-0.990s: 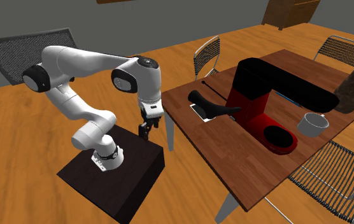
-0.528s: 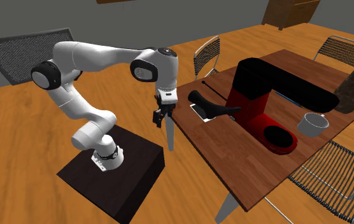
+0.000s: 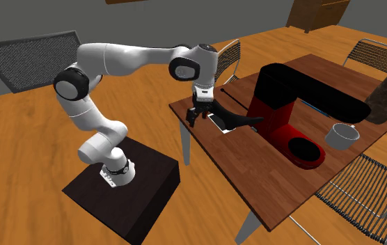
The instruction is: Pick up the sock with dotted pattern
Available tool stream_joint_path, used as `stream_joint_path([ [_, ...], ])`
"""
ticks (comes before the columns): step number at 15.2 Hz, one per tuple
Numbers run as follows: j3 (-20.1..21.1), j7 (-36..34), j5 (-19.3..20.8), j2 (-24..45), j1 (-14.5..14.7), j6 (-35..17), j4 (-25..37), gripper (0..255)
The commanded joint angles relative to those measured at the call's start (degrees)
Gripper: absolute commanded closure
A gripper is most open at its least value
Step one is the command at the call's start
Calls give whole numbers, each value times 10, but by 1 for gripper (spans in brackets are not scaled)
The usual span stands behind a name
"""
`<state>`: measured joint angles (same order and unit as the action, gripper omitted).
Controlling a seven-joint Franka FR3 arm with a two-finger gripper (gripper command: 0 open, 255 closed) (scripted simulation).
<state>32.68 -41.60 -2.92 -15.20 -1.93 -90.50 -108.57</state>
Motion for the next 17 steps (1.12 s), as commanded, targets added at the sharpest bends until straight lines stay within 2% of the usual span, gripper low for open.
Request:
stream_joint_path([
  [1, 28, -58, 18, 52, -3, 6, 49, 0],
  [4, 64, -146, 60, 138, 6, 23, 132, 0],
  [7, 87, -232, 116, 236, 37, 52, 231, 0],
  [9, 91, -283, 157, 304, 72, 80, 310, 0],
  [12, 79, -343, 219, 413, 149, 139, 459, 0],
  [13, 76, -343, 219, 415, 152, 140, 463, 0],
  [17, 77, -344, 209, 400, 135, 99, 407, 0],
])
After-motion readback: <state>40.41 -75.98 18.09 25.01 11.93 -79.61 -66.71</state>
